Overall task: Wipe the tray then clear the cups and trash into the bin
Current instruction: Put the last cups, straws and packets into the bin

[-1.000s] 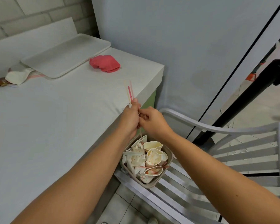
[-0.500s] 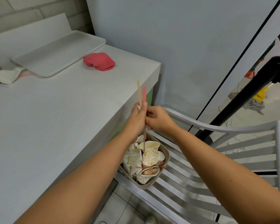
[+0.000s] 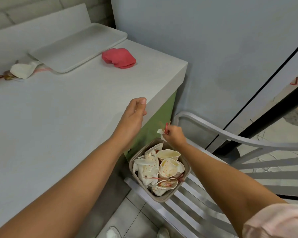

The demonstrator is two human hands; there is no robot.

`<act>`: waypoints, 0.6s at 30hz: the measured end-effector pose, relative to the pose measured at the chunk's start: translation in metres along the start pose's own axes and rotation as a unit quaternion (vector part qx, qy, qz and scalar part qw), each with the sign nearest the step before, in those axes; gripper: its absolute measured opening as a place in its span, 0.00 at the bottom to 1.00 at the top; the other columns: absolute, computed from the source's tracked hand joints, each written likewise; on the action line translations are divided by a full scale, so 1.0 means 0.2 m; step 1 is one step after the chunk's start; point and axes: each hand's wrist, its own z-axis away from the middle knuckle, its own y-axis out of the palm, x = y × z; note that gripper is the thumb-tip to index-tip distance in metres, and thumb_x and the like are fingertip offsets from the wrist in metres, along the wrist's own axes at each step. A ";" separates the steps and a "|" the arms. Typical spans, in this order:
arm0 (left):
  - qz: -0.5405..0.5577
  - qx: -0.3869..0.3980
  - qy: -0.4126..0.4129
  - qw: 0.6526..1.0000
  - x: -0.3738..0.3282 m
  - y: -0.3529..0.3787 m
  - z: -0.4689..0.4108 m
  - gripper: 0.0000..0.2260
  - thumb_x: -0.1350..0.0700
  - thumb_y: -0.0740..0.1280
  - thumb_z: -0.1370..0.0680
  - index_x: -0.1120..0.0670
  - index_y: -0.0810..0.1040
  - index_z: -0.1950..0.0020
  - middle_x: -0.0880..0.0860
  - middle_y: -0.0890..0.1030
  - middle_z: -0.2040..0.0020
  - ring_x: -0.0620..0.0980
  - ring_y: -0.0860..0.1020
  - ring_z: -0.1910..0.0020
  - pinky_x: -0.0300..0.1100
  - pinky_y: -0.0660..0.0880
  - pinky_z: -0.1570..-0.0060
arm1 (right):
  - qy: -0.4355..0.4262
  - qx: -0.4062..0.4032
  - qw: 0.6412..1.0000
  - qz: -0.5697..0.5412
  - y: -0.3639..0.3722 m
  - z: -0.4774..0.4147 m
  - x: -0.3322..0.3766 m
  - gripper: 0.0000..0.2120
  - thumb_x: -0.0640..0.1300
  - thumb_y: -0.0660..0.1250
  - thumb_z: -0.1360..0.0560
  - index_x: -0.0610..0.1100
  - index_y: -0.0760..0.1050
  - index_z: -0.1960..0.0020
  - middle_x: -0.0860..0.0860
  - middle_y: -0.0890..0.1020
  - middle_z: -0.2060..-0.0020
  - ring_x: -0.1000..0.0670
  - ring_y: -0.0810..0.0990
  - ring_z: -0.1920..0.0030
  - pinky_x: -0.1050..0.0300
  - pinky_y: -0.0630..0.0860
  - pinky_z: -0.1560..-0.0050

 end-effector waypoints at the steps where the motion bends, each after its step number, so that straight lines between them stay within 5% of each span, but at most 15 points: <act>1: 0.008 -0.005 -0.001 1.000 0.00 -0.02 0.01 0.10 0.47 0.51 0.18 0.46 0.68 0.40 0.41 0.72 0.46 0.45 0.73 0.39 0.41 0.69 0.37 | -0.006 0.001 1.000 0.008 0.00 -0.01 0.01 0.07 0.38 0.65 0.25 0.37 0.76 0.60 0.44 0.76 0.65 0.47 0.72 0.63 0.61 0.64 0.66; 4: 0.022 -0.028 0.000 0.999 -0.01 -0.08 0.02 0.12 0.47 0.51 0.18 0.48 0.69 0.39 0.46 0.72 0.40 0.45 0.74 0.40 0.39 0.70 0.39 | -0.030 -0.015 0.999 0.016 0.00 -0.04 0.05 0.14 0.37 0.64 0.26 0.43 0.66 0.68 0.49 0.71 0.70 0.47 0.69 0.66 0.61 0.61 0.70; 9: 0.038 -0.049 -0.001 0.998 0.00 -0.14 0.04 0.12 0.48 0.52 0.18 0.48 0.70 0.40 0.47 0.72 0.39 0.46 0.75 0.41 0.40 0.71 0.38 | -0.031 0.025 0.996 0.075 0.02 -0.07 0.04 0.16 0.36 0.64 0.27 0.42 0.65 0.72 0.48 0.70 0.73 0.49 0.68 0.71 0.59 0.63 0.70; 13: 0.041 -0.058 0.002 0.997 0.01 -0.15 0.06 0.11 0.49 0.51 0.17 0.48 0.70 0.41 0.46 0.72 0.40 0.45 0.75 0.42 0.39 0.71 0.40 | -0.010 0.082 0.988 0.127 0.09 -0.10 -0.05 0.07 0.36 0.65 0.26 0.34 0.78 0.60 0.42 0.77 0.65 0.44 0.76 0.62 0.55 0.72 0.62; 18: 0.047 -0.069 0.001 0.997 0.01 -0.18 0.09 0.10 0.49 0.52 0.18 0.49 0.71 0.42 0.45 0.73 0.42 0.45 0.76 0.43 0.40 0.72 0.41 | -0.035 0.159 0.963 0.215 0.14 -0.09 -0.12 0.08 0.39 0.64 0.25 0.35 0.79 0.51 0.43 0.78 0.57 0.43 0.77 0.50 0.54 0.71 0.49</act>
